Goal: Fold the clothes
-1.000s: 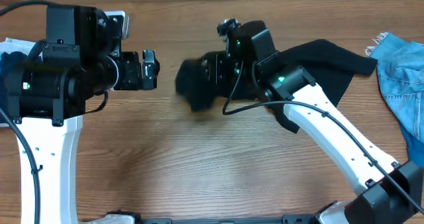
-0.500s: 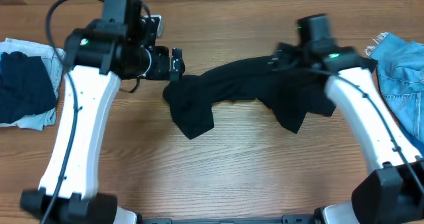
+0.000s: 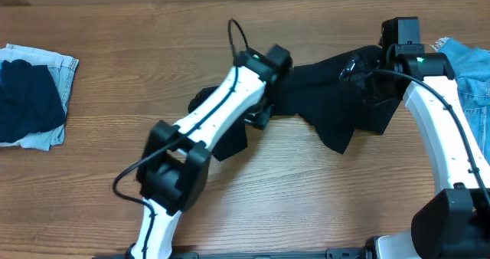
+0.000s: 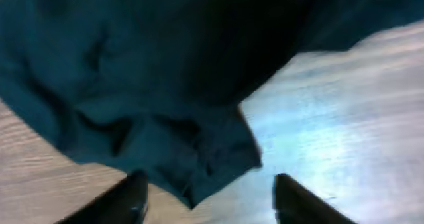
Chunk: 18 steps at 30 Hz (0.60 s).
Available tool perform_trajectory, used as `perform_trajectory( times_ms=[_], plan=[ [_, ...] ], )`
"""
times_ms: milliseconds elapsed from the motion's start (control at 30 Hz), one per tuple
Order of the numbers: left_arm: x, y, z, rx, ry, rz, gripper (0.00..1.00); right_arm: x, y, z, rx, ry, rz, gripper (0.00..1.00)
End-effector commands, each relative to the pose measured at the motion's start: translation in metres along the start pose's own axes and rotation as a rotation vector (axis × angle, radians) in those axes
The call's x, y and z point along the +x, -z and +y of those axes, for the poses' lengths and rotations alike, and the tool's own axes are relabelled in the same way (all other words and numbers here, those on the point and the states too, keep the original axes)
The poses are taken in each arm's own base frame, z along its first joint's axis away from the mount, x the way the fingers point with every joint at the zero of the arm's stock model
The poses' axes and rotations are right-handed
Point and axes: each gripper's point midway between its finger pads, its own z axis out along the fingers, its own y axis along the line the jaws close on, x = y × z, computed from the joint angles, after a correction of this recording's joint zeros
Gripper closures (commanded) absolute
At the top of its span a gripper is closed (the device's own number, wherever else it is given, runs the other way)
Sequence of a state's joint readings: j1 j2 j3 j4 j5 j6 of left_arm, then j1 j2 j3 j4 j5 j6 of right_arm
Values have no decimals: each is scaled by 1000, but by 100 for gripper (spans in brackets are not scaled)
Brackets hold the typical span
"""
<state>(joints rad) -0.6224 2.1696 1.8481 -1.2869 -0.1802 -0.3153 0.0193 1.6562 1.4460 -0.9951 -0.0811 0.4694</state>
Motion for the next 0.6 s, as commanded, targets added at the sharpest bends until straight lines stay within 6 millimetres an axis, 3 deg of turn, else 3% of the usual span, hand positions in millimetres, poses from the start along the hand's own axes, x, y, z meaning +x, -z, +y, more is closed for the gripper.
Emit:
perform_trajectory(
  times_ms=[0,100,200,433,567],
  plan=[
    [-8,-19,7,-82,65,-10,52,3,-7,-8,25,13,6,15],
    [-13,-24,14,-132,116,-31,41,5,-9,-10,33,26,15,15],
    [-19,-27,10,-118,121,-50,38,4,-9,-9,30,26,10,15],
    [-6,-39,8,-115,111,-4,39,3,-9,-9,29,26,8,15],
    [5,-53,8,-128,74,33,50,3,-9,-9,29,26,8,15]
  ],
)
